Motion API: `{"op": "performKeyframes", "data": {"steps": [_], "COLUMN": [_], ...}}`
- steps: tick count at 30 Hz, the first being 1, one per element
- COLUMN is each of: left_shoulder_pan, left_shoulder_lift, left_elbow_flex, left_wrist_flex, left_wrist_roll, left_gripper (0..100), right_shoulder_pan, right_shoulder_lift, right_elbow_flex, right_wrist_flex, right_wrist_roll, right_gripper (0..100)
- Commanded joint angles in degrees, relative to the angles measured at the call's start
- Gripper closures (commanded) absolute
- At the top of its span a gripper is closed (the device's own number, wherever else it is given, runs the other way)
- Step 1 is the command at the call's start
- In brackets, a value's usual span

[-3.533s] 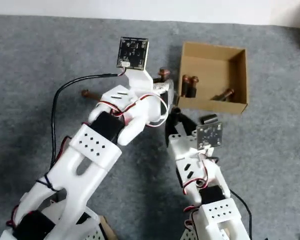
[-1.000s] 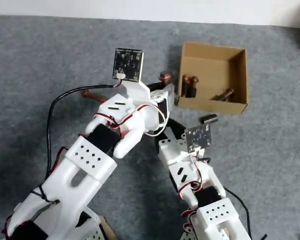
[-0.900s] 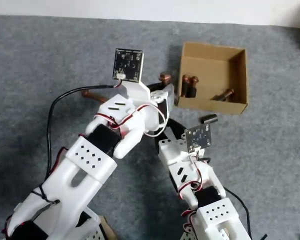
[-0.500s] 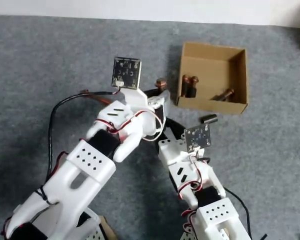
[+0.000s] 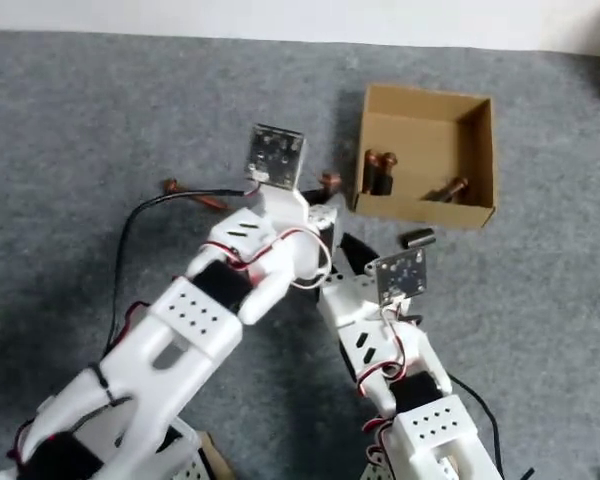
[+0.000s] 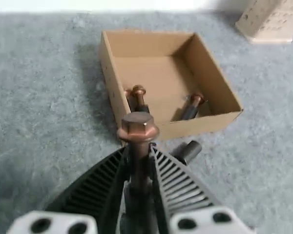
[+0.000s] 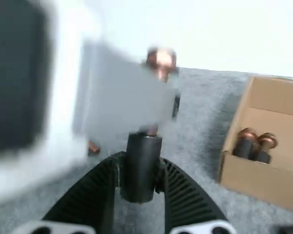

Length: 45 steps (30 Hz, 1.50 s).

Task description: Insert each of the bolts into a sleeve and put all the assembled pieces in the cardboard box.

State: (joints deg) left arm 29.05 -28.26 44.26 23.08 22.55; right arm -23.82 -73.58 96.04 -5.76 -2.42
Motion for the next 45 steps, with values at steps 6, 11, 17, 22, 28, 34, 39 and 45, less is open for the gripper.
{"op": "performKeyframes", "data": {"steps": [6,11,17,22,28,34,39,45], "left_shoulder_pan": [-0.4,-0.4,-0.31,-0.31,-0.92,-2.24,-10.24,-20.18], "left_shoulder_lift": [4.7,4.62,4.79,5.05,5.05,4.62,4.62,4.62], "left_elbow_flex": [-3.3,-3.47,-3.56,-3.56,-3.65,-3.3,-3.56,-3.21], "left_wrist_flex": [-0.88,-0.88,-0.88,-0.79,-0.88,2.2,12.66,22.33], "left_wrist_roll": [-0.18,-0.44,-0.44,-0.26,-0.18,-0.44,-0.18,-0.18], "left_gripper": [99,99,78,57,61,70,75,78], "right_shoulder_pan": [3.3,3.3,3.3,3.38,5.23,14.81,17.19,17.45], "right_shoulder_lift": [-1.19,-1.19,-1.19,-1.19,-0.92,-0.75,-0.84,-0.75], "right_elbow_flex": [8.22,8.22,8.22,8.22,8.22,8.22,8.22,1.45], "right_wrist_flex": [-3.91,-3.82,-3.82,-3.74,-3.65,-3.47,0.04,12.62], "right_wrist_roll": [0.35,0.35,0.35,0.35,0.35,0.35,0.35,0.35], "right_gripper": [99.5,99.5,99.4,99.4,99.4,99.4,99.4,99.4]}}
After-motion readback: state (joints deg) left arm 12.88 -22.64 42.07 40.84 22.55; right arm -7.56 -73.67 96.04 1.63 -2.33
